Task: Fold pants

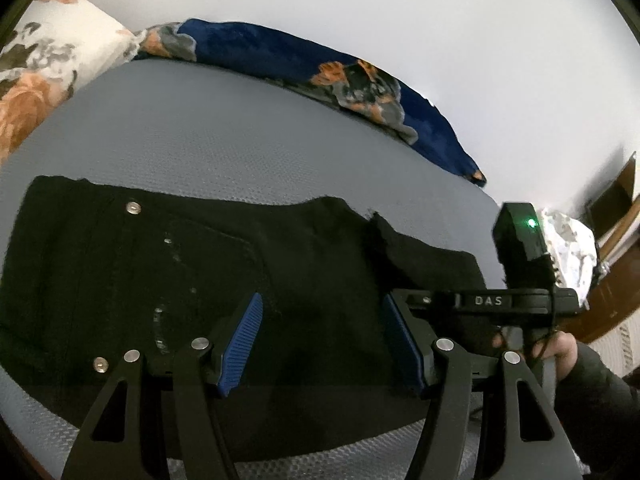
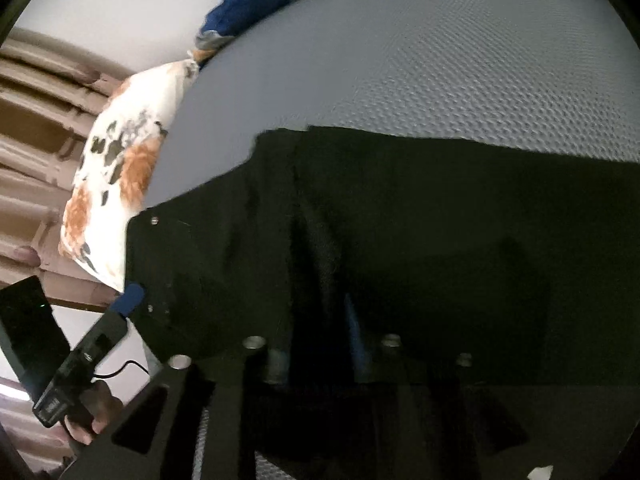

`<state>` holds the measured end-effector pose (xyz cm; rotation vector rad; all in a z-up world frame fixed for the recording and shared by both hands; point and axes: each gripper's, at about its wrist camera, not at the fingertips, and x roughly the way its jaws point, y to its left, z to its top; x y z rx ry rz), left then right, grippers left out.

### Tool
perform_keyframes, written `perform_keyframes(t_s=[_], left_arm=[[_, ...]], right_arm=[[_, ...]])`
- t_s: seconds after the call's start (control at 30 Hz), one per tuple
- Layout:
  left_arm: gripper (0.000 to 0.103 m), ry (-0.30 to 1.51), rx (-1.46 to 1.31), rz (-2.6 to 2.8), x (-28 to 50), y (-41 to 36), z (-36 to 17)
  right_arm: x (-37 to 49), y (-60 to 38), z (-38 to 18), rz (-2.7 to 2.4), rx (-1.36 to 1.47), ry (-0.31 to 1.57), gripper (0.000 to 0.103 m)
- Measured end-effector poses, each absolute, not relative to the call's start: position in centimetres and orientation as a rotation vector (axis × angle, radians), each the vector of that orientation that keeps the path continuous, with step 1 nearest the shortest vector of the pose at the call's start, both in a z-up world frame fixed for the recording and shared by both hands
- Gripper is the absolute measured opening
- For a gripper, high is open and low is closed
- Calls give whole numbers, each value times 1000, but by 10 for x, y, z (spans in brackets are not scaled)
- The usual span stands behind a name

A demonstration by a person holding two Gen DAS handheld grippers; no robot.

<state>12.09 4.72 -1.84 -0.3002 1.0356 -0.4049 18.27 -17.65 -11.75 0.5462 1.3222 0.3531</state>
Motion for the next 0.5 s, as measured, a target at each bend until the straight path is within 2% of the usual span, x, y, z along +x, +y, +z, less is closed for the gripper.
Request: perform_keyframes(t_s=[0.13,0.2,0.27,0.5], left_arm=[[63,1063,-311,-465,121,38,-19],[63,1078,-326,-501,119,34,-21],[63,1107,-354,-549,120,28,-24],[62,1298,-471,-657,134,2,-54]], right_arm=[[175,-182,-97,377,529,1288,37],[166,-191,-81,366,505,1256,44],[156,-204,-70,330,497,1220,48],[116,-260,-61,204,601,1155,48]])
